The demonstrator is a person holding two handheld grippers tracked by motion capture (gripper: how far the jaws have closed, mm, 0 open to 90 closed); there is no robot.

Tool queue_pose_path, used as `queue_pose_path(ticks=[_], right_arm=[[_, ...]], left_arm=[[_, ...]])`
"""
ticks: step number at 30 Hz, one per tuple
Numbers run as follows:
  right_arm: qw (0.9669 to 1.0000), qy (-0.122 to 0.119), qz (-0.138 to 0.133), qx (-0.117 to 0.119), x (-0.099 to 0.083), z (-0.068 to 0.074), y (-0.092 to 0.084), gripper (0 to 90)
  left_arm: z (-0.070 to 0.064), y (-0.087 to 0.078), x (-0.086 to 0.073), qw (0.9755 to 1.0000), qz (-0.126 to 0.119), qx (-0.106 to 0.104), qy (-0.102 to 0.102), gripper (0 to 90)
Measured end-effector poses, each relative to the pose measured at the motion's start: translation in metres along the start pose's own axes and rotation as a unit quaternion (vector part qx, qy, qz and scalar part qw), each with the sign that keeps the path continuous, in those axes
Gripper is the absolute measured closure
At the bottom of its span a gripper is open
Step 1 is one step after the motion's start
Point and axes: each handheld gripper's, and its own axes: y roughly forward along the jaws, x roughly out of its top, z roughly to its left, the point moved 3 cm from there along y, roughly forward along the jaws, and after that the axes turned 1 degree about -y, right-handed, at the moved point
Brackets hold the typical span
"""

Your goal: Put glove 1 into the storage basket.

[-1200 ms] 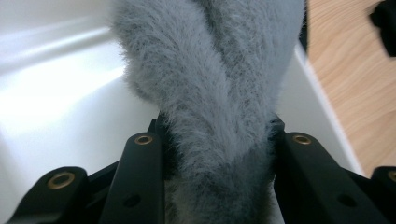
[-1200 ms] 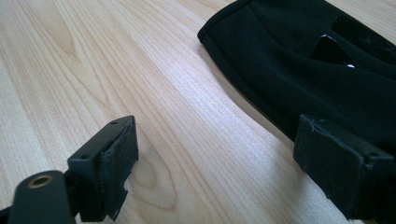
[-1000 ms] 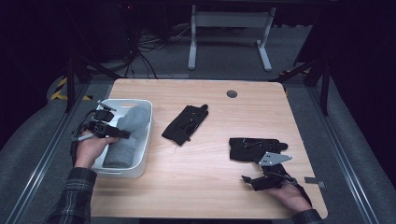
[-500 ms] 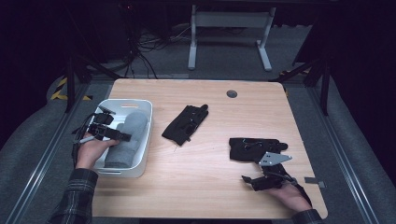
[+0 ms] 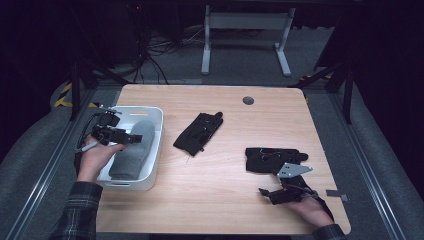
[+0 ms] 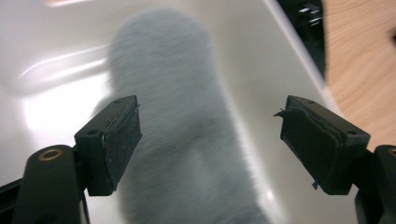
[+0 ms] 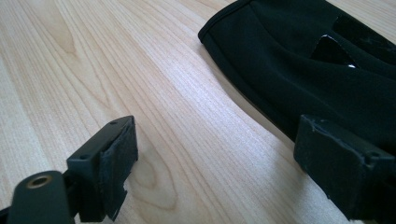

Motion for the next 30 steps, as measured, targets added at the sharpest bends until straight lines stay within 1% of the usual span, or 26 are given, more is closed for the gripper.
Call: queue_pose_path(ticks=[2,7,10,12,13,14,15,17,20,22,23,26,27,28,29,30], right_arm=[[1.0000,0.000,0.000,0.000,0.000,0.000,0.000,14.0],[1.0000,0.000,0.000,0.000,0.000,0.000,0.000,14.0],[1.0000,0.000,0.000,0.000,0.000,0.000,0.000,14.0],[1.0000,0.000,0.000,0.000,0.000,0.000,0.000,14.0],[1.0000,-0.001,0.001,0.000,0.000,0.000,0.000,13.9],[1.0000,0.000,0.000,0.000,0.000,0.000,0.000,13.9],[1.0000,-0.001,0.001,0.000,0.000,0.000,0.000,13.9],[1.0000,-0.001,0.001,0.000,0.000,0.000,0.000,13.8],[1.0000,-0.001,0.001,0.000,0.000,0.000,0.000,13.8],[1.0000,-0.001,0.001,0.000,0.000,0.000,0.000,13.8],[1.0000,-0.001,0.001,0.000,0.000,0.000,0.000,13.8],[1.0000,-0.001,0.001,0.000,0.000,0.000,0.000,13.8],[1.0000,-0.001,0.001,0.000,0.000,0.000,0.000,13.8],[1.0000,-0.001,0.001,0.000,0.000,0.000,0.000,13.8],[1.0000,-0.001,0.001,0.000,0.000,0.000,0.000,13.8],[1.0000,-0.001,0.001,0.000,0.000,0.000,0.000,13.8]], left_arm=[[-0.009,0.001,0.002,0.9999,-0.003,0.000,0.013,20.9],[-0.035,0.002,0.009,0.9989,-0.016,-0.016,0.042,20.9],[-0.050,0.003,0.012,0.9980,-0.024,-0.023,0.054,20.9],[-0.064,0.005,0.012,0.9967,-0.030,-0.033,0.068,21.1],[-0.070,0.008,0.013,0.9959,-0.031,-0.037,0.077,21.2],[-0.075,0.009,0.012,0.9955,-0.031,-0.041,0.080,21.2],[-0.081,0.012,0.012,0.9947,-0.030,-0.045,0.088,21.2],[-0.089,0.016,0.011,0.9942,-0.030,-0.049,0.090,21.2],[-0.105,0.027,0.008,0.9921,-0.027,-0.059,0.107,21.4],[-0.116,0.033,0.007,0.9908,-0.024,-0.069,0.114,21.4],[-0.122,0.037,0.006,0.9897,-0.024,-0.072,0.121,21.4],[-0.135,0.044,0.003,0.9878,-0.026,-0.078,0.132,21.4],[-0.140,0.047,0.002,0.9871,-0.024,-0.079,0.137,21.5],[-0.146,0.051,0.001,0.9861,-0.027,-0.077,0.145,21.8],[-0.150,0.054,0.000,0.9850,-0.027,-0.080,0.151,22.0],[-0.155,0.057,-0.002,0.9844,-0.024,-0.086,0.152,22.1]])
